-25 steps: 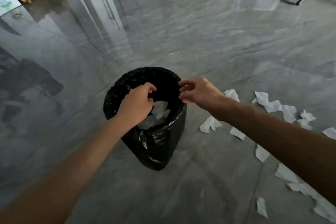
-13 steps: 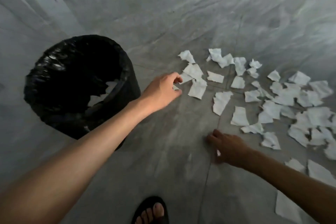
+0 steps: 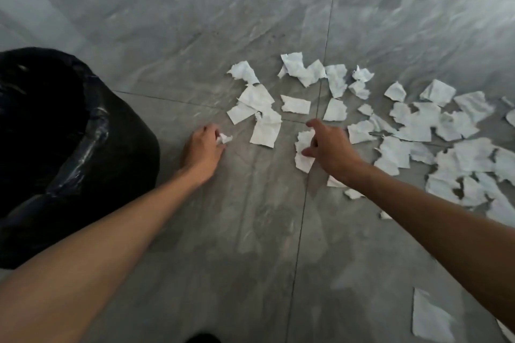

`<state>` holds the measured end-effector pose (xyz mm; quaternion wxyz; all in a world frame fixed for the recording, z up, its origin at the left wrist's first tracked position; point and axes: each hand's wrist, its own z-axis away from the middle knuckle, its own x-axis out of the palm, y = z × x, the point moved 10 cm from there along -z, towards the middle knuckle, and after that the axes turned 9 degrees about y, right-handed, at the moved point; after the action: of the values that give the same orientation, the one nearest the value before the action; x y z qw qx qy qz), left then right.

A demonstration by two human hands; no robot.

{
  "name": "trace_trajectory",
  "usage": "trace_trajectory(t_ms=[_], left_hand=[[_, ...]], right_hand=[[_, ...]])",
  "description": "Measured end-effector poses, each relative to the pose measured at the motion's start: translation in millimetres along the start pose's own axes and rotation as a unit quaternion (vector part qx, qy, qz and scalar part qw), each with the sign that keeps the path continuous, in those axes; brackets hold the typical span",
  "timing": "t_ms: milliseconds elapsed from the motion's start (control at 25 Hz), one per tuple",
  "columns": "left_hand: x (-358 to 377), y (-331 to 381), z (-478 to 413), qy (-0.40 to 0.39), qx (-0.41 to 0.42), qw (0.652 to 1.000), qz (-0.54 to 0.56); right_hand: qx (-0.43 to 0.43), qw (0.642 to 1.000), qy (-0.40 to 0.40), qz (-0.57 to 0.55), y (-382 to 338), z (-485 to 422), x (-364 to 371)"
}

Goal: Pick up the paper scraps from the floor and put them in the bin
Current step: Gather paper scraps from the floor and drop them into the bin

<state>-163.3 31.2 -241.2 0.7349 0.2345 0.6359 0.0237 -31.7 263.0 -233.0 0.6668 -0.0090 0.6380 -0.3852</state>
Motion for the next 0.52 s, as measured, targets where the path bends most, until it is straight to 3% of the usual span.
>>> trace_trajectory(t_ms=[80,200,320,400,520], left_hand=[[-1,2,4,0.01,0.005,1.0,0.022],[-3,45,10,0.03,0.12,0.991,0.052],[13,103,0,0.01,0.224,0.974,0.044],[37,122,-7,-0.048,0.233,0.971,0.01],[50,128,-6,-0.052,0.236,0.97,-0.006]], right_hand=[[0.006,0.999,-0.011,0.045,7,-10,8],[-0.032,0.999,-0.001,0.034,5,-7,10],[-0.005,0.997,0.068,-0.033,26,0,-20],[-0.013,0.994,0.104,-0.004,42,14,-40],[-0.043,0.993,0.04,0.102,53,39,-27]])
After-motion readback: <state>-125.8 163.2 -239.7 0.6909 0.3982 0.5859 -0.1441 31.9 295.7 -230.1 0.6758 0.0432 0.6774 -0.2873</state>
